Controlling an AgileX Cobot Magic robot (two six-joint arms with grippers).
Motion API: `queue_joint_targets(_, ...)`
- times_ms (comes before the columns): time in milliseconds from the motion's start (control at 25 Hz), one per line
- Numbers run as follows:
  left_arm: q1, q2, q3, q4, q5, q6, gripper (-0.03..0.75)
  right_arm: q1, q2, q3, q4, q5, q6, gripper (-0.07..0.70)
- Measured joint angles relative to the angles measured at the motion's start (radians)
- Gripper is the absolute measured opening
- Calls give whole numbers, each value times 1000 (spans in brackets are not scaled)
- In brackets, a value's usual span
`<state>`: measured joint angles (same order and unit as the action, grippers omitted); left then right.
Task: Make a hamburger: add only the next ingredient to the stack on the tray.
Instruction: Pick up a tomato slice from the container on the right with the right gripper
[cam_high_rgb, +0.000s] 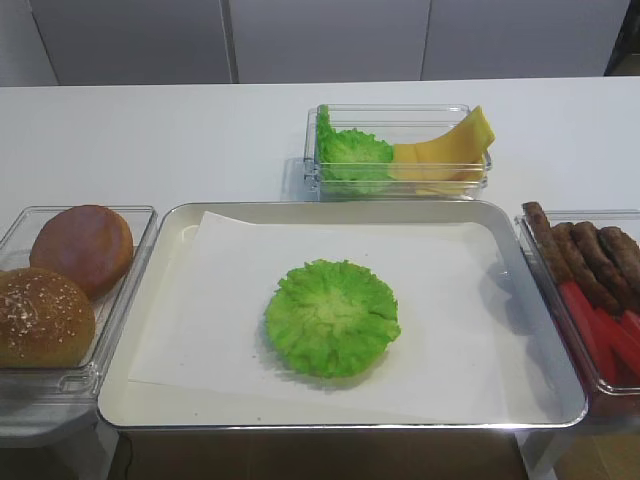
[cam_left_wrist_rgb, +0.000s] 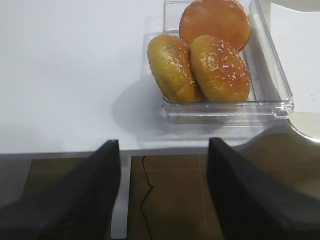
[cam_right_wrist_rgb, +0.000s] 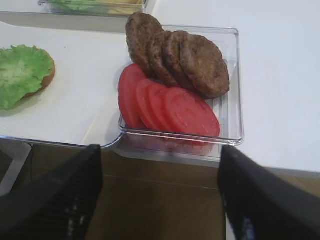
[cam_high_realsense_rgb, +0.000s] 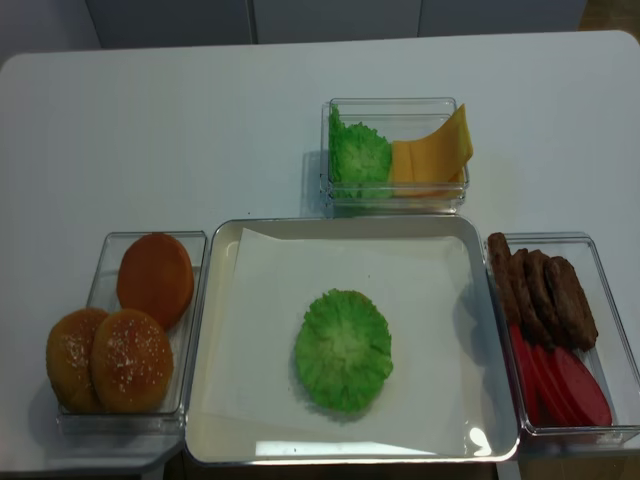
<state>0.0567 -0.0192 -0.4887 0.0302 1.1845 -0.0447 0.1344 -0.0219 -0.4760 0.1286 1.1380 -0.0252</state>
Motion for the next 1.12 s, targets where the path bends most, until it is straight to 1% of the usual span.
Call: queue_joint_targets(1120,0,0,0,0,0,0,411,0,0,0,0,0,0,557)
